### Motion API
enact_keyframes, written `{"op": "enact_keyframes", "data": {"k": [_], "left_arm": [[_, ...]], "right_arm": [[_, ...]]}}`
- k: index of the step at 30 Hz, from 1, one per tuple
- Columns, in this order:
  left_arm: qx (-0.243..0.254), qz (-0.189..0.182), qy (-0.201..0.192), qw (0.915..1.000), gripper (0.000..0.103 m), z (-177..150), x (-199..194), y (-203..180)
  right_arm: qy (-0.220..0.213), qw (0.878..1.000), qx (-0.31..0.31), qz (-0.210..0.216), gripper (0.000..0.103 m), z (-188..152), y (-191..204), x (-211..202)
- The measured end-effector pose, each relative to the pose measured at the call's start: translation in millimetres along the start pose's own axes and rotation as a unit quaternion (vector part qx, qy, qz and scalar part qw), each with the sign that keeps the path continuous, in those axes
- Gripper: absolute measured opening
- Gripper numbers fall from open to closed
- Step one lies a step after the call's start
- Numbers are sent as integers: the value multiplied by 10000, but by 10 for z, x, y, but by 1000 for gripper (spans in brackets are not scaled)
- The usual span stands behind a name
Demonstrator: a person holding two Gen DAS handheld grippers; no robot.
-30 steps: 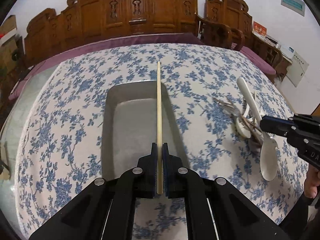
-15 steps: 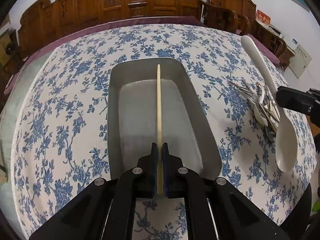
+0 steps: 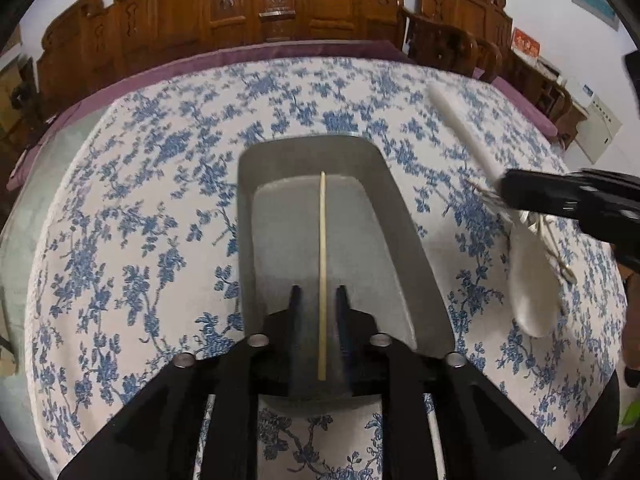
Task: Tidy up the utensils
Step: 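Carry the chopstick and white spoon into the grey tray and open both grippers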
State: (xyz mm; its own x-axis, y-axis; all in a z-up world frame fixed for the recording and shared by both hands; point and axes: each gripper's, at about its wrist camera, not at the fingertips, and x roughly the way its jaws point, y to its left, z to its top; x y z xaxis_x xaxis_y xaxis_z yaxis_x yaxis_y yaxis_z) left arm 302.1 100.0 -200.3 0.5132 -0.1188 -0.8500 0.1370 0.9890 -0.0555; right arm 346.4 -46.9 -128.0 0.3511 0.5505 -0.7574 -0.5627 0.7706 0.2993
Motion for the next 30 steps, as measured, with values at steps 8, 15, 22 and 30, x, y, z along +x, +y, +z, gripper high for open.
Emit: {"op": "enact_keyframes", "data": {"k": [8,15,22,30], "left_arm": [[-283,2,-443,9986,20,-83,-372,122],[-417,119,-720,9965,21,-168,-629,213],[-483,132,-879,9949,22,-201,-787,246],[-447,122,-937,9945,25,-207,-865,182]], "right_arm": [[38,9998,69,162,4,114,124,252],[88,9997,113,190,4,168,216,540],[311,9994,115,59,4,146,227,807],[387,9992,68,65,6,76,178,774]]}}
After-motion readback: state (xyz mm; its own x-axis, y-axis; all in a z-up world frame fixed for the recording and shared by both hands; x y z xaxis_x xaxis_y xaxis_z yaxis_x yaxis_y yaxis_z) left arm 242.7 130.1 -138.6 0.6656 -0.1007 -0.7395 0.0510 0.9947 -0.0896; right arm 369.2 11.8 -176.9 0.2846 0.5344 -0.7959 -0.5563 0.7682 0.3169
